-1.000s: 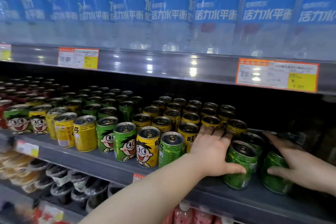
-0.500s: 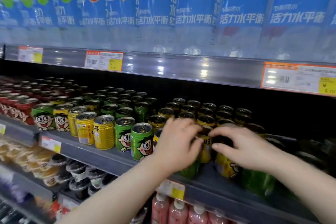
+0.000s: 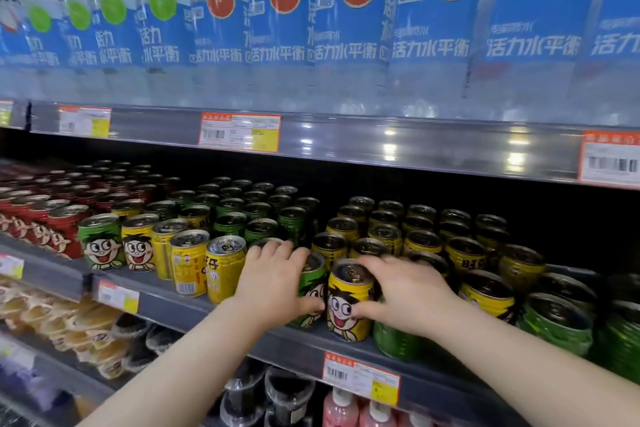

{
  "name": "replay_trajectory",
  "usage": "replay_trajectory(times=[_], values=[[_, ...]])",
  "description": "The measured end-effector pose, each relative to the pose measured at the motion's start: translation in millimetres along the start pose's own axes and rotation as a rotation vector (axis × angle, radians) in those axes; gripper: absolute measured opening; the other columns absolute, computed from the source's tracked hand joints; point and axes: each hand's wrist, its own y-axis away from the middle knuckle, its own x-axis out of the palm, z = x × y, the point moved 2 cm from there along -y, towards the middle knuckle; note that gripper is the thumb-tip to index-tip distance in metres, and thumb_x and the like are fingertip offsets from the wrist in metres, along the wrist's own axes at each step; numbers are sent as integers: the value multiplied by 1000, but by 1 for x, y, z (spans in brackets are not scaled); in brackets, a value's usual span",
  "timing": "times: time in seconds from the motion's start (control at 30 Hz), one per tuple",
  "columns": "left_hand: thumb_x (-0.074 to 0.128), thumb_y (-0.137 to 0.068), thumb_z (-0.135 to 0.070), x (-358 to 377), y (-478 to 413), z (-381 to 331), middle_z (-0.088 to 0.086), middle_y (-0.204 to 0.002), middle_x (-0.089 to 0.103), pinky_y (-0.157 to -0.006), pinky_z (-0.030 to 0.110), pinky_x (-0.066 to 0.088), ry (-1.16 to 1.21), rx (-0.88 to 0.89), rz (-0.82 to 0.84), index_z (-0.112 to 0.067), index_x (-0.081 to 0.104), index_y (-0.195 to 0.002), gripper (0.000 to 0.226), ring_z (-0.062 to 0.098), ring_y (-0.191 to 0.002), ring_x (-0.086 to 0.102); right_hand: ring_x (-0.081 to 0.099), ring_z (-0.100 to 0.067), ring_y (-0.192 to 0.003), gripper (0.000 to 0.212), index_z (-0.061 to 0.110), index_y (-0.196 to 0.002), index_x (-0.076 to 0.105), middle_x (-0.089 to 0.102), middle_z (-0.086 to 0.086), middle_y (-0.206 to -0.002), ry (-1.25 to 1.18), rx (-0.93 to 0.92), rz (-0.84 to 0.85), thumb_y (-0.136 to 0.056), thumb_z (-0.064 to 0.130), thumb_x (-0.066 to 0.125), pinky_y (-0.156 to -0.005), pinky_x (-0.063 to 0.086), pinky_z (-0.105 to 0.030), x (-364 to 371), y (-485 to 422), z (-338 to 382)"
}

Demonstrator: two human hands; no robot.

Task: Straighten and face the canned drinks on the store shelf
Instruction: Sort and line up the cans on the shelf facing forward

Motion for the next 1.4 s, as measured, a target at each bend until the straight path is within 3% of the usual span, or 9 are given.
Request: replay_trajectory(times=[0.13, 0.43, 0.63, 0.77, 0.87, 1.03, 1.17, 1.3, 1.4], values=[[51, -79, -63, 3, -3, 0, 3, -153, 26, -115, 53, 1, 109, 28, 35, -20, 23, -144, 83, 27, -142, 16, 47, -19, -123, 72, 36, -139, 26, 47, 6, -138, 1, 12, 29, -78, 63, 54, -100, 40, -38, -3, 4, 1], [48, -79, -66, 5, -5, 6, 1, -151, 29, -111, 56, -11, 208, 160, 15, -24, 26, -143, 80, 27, -145, 5, 48, -21, -120, 74, 27, -126, 41, 44, 2, -134, 52, 121, 10, -72, 78, 42, -102, 35, -44, -15, -9, 32], [19, -48, -93, 2, -5, 78, 3, -154, 20, -116, 47, -2, 115, 100, -29, -27, 19, -147, 118, 26, -144, 10, 45, -24, -122, 66, 25, -132, 41, 44, -1, -134, -140, -95, 16, -80, 64, 50, -98, 42, -39, -7, -48, 81], [50, -66, -78, 10, -4, 128, 6, -156, 15, -116, 47, 8, 13, -115, 69, -23, 15, -147, 104, 30, -144, 9, 35, -31, -132, 74, 23, -142, 29, 35, -6, -145, -93, -127, 33, -81, 59, 53, -106, 33, -46, 3, -78, 117], [56, -62, -78, 15, -4, 143, 4, -156, 17, -114, 44, 17, 85, -124, 87, -25, 16, -148, 108, 27, -144, 13, 33, -32, -133, 80, 22, -144, 25, 31, -6, -149, -60, -155, 19, -79, 60, 56, -108, 30, -47, 5, -97, 136], [69, -66, -59, 21, -4, 181, 3, -153, 22, -113, 32, 23, 212, -117, 10, -21, 20, -148, 102, 23, -141, 19, 43, -32, -124, 90, 22, -137, 33, 48, -5, -137, -77, -124, 94, -68, 75, 55, -99, 39, -44, 12, -118, 159], [62, -68, -66, 30, 1, 183, -1, -151, 26, -109, 37, 28, 48, -132, -84, -24, 25, -146, 96, 23, -139, 22, 43, -33, -122, 87, 18, -129, 42, 53, -6, -130, -51, -35, 70, -65, 76, 56, -102, 33, -48, 17, -121, 170], [67, -60, -68, 33, 4, 183, 3, -138, 50, -100, 49, 28, 83, -150, -184, -25, 50, -134, 86, 30, -130, 39, 45, -31, -121, 79, 20, -126, 41, 55, -6, -126, -293, 9, -43, -64, 62, 69, -108, 29, -48, 5, -114, 174], [75, -52, -58, 32, 6, 182, 17, -114, 61, -84, 54, 43, 221, -134, -350, -11, 64, -117, 81, 42, -105, 56, 50, -24, -120, 79, 24, -131, 39, 53, -1, -128, -667, 19, -201, -66, 50, 75, -102, 41, -39, -20, -93, 163]])
